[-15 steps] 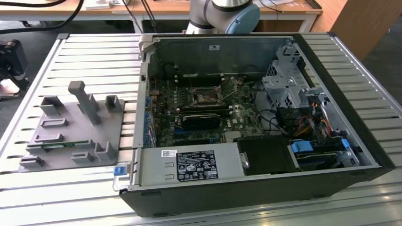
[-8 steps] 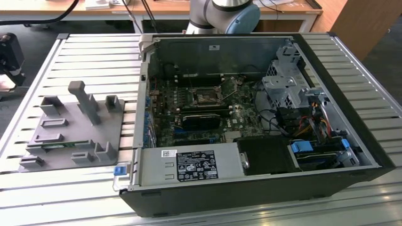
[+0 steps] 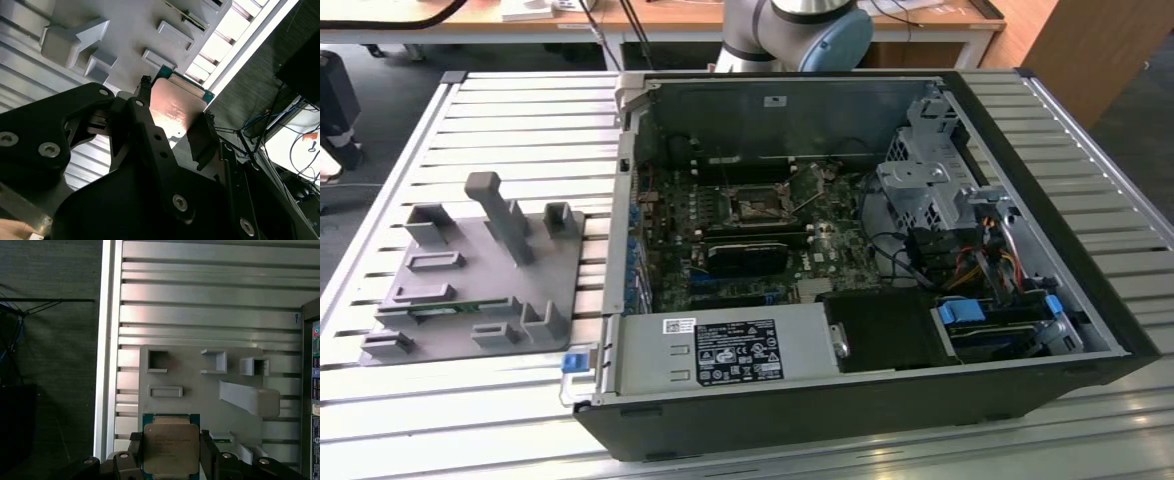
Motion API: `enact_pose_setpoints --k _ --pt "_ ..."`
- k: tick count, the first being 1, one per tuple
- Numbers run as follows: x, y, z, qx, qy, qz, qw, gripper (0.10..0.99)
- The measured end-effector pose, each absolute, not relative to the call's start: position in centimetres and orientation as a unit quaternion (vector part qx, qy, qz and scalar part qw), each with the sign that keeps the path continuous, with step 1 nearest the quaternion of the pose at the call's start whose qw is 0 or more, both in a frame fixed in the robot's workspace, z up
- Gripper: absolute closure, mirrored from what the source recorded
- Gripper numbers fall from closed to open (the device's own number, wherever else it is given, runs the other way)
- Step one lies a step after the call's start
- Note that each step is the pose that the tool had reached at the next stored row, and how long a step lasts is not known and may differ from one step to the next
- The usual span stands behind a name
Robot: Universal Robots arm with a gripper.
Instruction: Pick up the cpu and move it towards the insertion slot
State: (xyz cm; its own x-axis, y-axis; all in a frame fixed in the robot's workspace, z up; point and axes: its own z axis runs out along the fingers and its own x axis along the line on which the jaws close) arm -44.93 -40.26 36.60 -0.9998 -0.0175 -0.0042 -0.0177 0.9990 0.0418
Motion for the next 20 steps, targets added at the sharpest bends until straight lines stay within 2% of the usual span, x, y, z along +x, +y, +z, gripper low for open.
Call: enact_pose_setpoints --k 8,20 --pt "-44.9 -40.3 38.2 -0.009 1.0 0.021 0.002 0.545" --pt "-43.9 -40.3 38.2 -0.008 1.0 0.021 0.002 0.545"
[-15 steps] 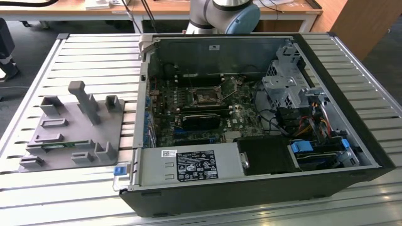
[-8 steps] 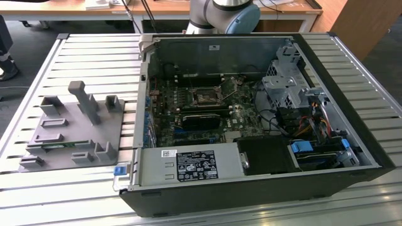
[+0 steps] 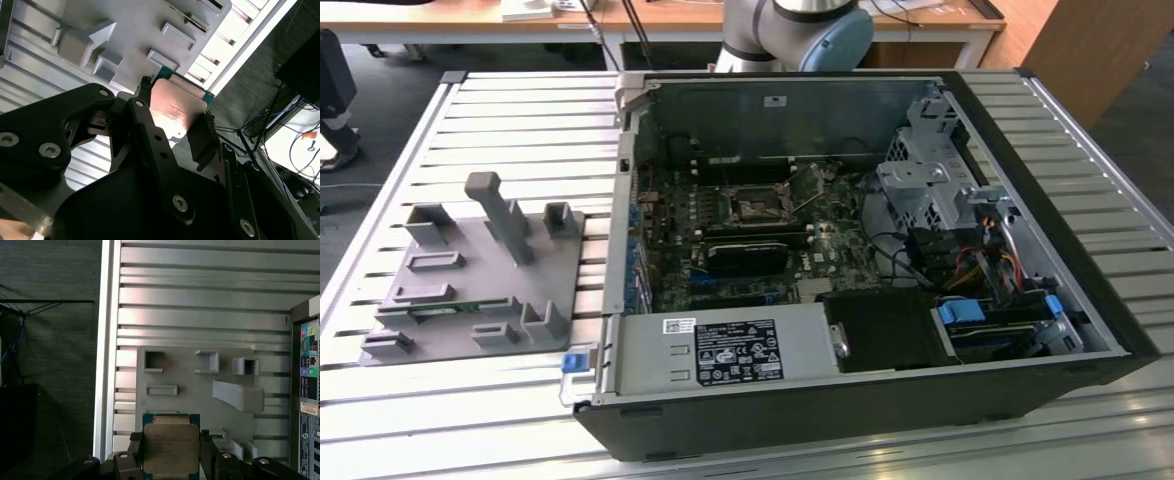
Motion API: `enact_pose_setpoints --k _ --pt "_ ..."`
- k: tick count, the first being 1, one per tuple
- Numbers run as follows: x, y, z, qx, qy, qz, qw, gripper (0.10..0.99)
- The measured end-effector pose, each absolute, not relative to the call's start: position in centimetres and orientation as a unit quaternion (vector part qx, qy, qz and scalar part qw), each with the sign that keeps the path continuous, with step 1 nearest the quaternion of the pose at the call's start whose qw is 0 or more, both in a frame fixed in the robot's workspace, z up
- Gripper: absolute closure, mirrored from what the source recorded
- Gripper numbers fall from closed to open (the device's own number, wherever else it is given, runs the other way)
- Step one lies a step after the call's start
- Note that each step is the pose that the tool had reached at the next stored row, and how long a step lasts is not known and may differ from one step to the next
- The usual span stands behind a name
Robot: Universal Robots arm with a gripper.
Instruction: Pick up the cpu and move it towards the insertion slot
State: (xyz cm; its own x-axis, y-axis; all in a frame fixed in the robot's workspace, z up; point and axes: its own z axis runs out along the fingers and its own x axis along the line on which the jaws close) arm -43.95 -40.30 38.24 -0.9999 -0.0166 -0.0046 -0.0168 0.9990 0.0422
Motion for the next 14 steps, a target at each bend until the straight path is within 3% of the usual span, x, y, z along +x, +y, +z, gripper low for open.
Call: enact_pose_setpoints --k 14 --pt "-40.3 -40.3 38.2 -0.008 1.0 0.021 0.002 0.545"
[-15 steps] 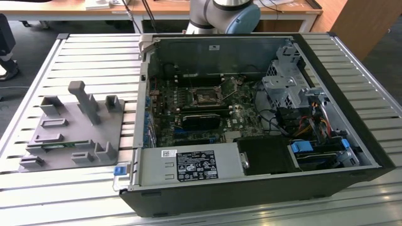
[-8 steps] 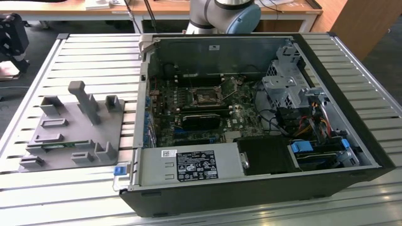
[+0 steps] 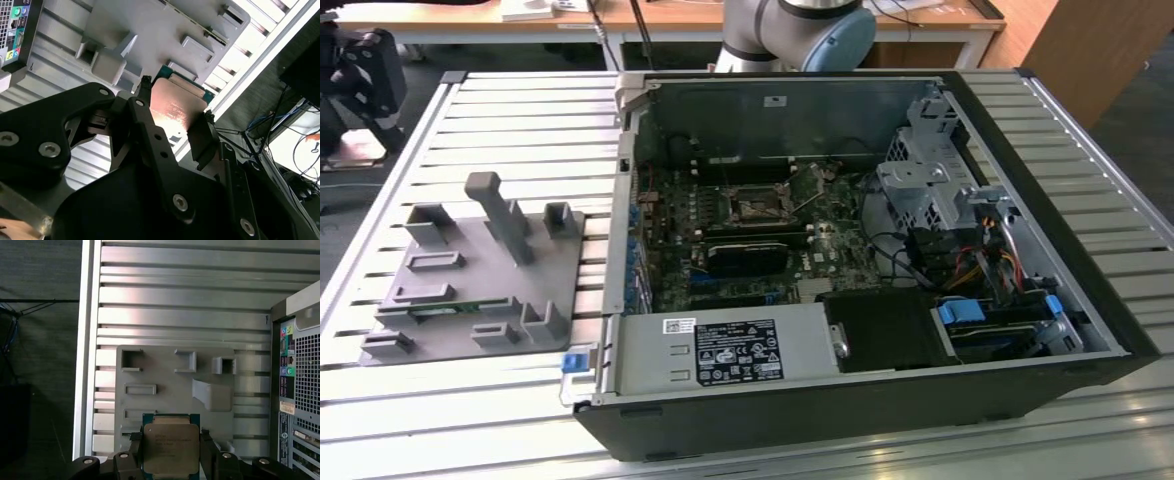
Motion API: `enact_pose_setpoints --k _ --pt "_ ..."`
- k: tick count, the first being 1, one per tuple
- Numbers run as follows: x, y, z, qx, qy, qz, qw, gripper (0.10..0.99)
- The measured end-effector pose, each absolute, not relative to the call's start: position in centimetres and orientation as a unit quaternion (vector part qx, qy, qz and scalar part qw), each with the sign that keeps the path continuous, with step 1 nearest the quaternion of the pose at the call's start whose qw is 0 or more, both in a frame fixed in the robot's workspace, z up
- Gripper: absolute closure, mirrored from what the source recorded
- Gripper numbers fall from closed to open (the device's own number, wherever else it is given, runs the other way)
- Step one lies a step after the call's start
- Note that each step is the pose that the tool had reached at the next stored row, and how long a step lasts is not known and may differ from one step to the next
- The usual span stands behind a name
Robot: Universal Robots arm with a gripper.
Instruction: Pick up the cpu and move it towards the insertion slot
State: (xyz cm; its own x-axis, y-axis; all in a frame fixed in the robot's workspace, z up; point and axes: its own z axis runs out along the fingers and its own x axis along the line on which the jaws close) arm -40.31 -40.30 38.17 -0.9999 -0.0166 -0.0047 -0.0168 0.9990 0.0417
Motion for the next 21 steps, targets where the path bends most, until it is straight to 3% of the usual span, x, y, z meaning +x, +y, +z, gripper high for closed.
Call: enact_pose_setpoints --k 21 --pt "-34.8 -40.3 38.0 -0.008 1.0 0.021 0.002 0.545"
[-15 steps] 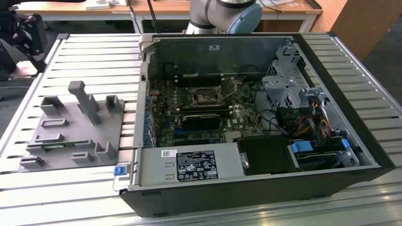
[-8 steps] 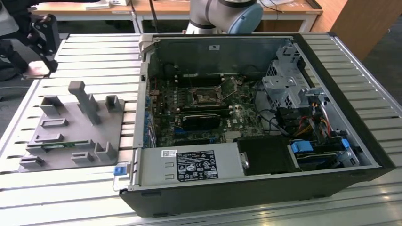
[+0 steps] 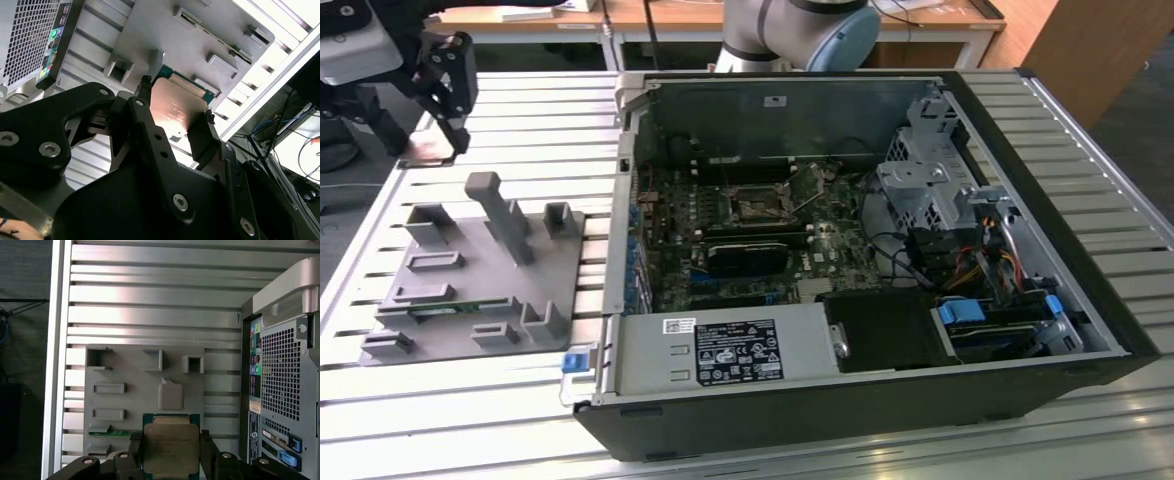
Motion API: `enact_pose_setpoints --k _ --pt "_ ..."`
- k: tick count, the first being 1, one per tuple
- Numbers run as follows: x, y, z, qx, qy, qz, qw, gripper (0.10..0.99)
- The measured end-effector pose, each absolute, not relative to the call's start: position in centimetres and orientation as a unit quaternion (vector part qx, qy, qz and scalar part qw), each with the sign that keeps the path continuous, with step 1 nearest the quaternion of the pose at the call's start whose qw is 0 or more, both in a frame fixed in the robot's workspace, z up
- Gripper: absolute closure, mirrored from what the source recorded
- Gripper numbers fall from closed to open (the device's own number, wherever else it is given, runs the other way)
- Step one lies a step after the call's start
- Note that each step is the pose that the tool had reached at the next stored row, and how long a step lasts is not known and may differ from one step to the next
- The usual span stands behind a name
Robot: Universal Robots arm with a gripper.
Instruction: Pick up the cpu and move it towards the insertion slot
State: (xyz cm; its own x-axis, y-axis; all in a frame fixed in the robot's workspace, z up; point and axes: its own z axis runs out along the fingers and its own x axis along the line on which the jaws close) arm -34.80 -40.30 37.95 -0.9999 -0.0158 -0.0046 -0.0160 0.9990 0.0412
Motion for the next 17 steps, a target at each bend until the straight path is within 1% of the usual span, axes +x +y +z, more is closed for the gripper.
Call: enact_pose_setpoints --k 12,17 --pt "-32.3 -40.3 37.8 -0.006 1.0 0.021 0.002 0.545" --pt "-32.2 -40.3 38.4 -0.006 1.0 0.021 0.002 0.545"
